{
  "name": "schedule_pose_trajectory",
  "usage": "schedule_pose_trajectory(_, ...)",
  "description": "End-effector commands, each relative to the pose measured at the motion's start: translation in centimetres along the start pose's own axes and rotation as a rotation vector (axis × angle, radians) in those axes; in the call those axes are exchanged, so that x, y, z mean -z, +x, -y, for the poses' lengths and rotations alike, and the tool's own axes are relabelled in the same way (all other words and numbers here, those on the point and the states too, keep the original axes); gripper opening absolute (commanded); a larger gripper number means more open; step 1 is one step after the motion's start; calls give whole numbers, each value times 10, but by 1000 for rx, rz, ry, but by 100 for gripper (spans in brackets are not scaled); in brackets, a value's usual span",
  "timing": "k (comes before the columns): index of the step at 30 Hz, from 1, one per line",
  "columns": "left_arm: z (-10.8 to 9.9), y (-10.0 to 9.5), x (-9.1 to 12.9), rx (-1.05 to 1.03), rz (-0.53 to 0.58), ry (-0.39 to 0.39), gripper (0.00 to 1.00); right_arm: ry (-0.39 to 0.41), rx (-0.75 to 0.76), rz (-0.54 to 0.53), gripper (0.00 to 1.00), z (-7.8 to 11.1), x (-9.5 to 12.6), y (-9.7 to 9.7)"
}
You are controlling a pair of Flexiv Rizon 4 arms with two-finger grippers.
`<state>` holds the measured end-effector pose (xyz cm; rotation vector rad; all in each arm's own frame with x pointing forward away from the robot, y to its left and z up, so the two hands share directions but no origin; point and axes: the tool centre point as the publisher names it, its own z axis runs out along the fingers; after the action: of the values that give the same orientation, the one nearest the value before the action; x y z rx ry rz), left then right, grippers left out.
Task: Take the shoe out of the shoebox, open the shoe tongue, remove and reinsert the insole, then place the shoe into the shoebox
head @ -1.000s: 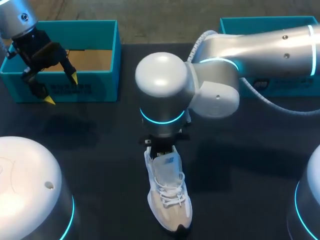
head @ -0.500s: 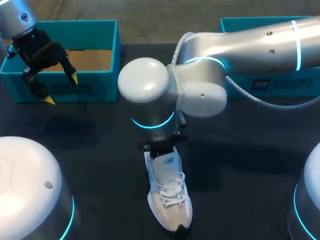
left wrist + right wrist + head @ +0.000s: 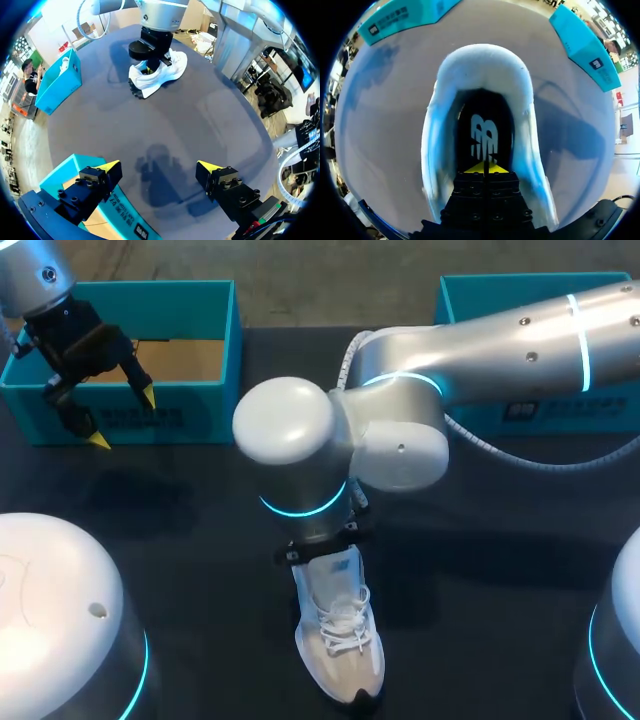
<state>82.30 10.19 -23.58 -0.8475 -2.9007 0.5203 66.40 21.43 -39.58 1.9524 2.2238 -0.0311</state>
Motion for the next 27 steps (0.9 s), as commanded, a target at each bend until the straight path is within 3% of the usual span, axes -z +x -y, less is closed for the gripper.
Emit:
schedule_pose_trajectory(1,0,0,1,1,-2,-4,100,-146,-357,61,0,10,23,3)
schedule_pose_trajectory(9,0,0,1,1,-2,-4,100,-160,-381,143,0,1,29,-4)
schedule_pose_trajectory(27,0,0,1,1,-2,-4,100,-118,-423,255,0,-24,-4,-12)
